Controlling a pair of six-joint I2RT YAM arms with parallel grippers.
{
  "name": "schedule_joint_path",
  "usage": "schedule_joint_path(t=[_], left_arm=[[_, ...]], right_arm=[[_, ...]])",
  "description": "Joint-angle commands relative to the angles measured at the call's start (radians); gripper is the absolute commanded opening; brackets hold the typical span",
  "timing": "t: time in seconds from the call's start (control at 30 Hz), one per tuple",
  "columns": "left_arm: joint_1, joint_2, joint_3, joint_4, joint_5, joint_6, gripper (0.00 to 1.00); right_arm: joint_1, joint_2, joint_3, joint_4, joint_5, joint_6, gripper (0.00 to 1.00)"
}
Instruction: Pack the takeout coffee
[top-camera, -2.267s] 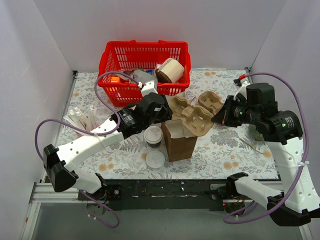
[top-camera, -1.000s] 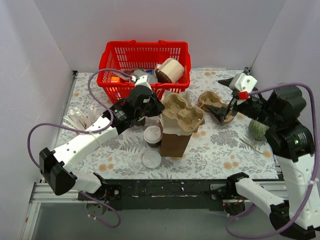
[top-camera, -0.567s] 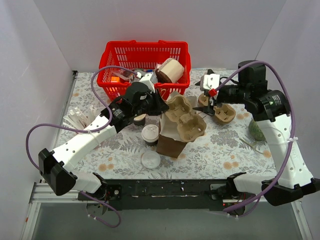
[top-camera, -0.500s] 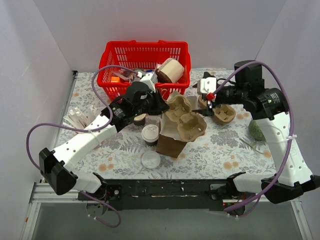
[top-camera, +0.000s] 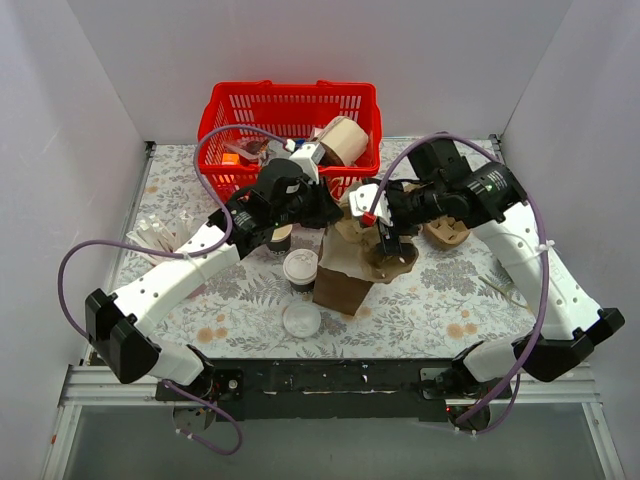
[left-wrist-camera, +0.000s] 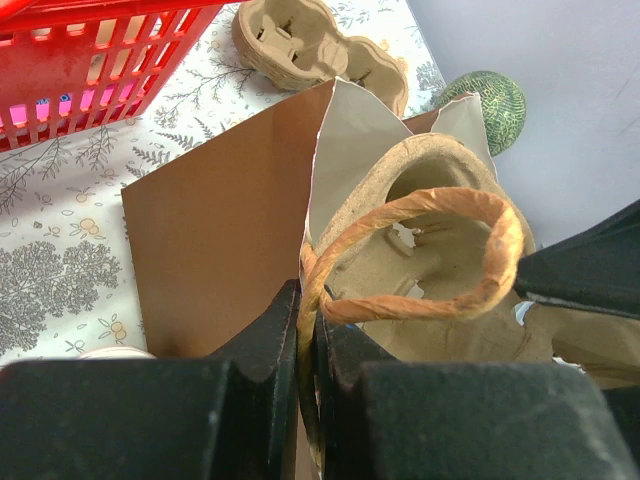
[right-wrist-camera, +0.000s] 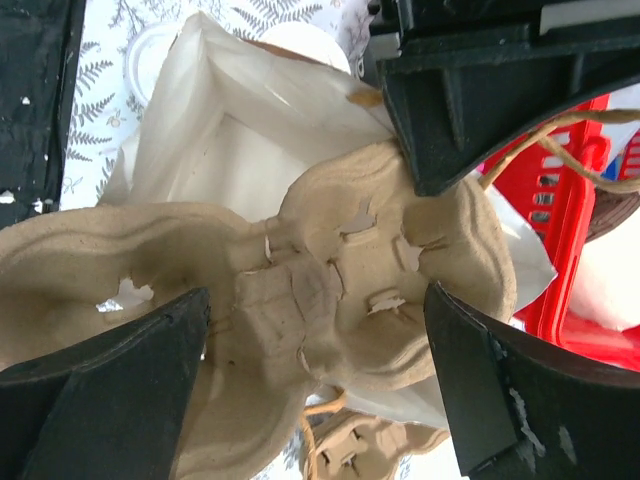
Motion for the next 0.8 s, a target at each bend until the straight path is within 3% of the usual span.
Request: schedule_joint_path(t=[0.0, 0.27, 0.77], left_arm=[[0.000, 0.004, 0.050, -0.001, 0.027, 0.060, 0.00], [0.000, 0.020, 0.070, 0.017, 0.071, 0.092, 0.00], [0.000, 0.021, 0.082, 0.031, 0.079, 0.134, 0.00]], right_arm=[[0.010, -0.037, 0.002, -0.043, 0.104, 0.024, 0.95], [0.019, -0.008, 0.014, -0.063, 0.058, 0.001, 0.91], [0.034, 0.047, 0.008, -0.064, 0.123, 0.081, 0.72]])
